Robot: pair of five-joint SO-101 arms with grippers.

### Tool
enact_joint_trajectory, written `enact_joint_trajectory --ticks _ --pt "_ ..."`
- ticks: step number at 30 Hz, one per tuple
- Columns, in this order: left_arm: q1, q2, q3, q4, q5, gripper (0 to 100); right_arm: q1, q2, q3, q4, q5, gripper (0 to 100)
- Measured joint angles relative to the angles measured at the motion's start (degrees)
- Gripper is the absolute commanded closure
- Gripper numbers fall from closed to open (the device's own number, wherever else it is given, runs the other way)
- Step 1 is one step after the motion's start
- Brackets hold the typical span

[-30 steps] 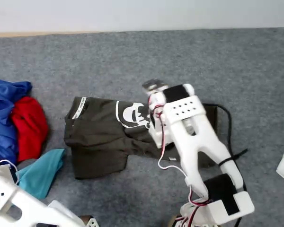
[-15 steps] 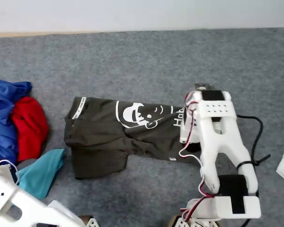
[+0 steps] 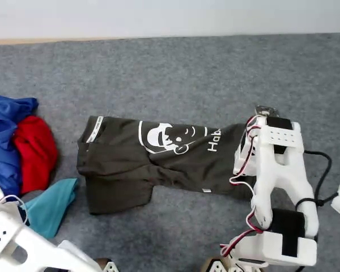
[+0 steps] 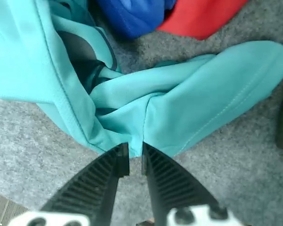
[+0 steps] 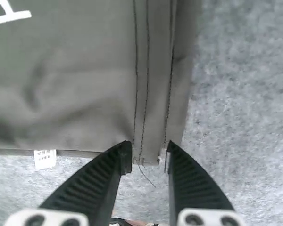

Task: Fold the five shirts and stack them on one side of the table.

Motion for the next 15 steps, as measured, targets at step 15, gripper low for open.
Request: enact_joint_trajectory --ticks 15 --pt "0.0 0.0 0.0 0.0 0.0 95 0.09 0.0 4.31 -4.66 0.7 91.4"
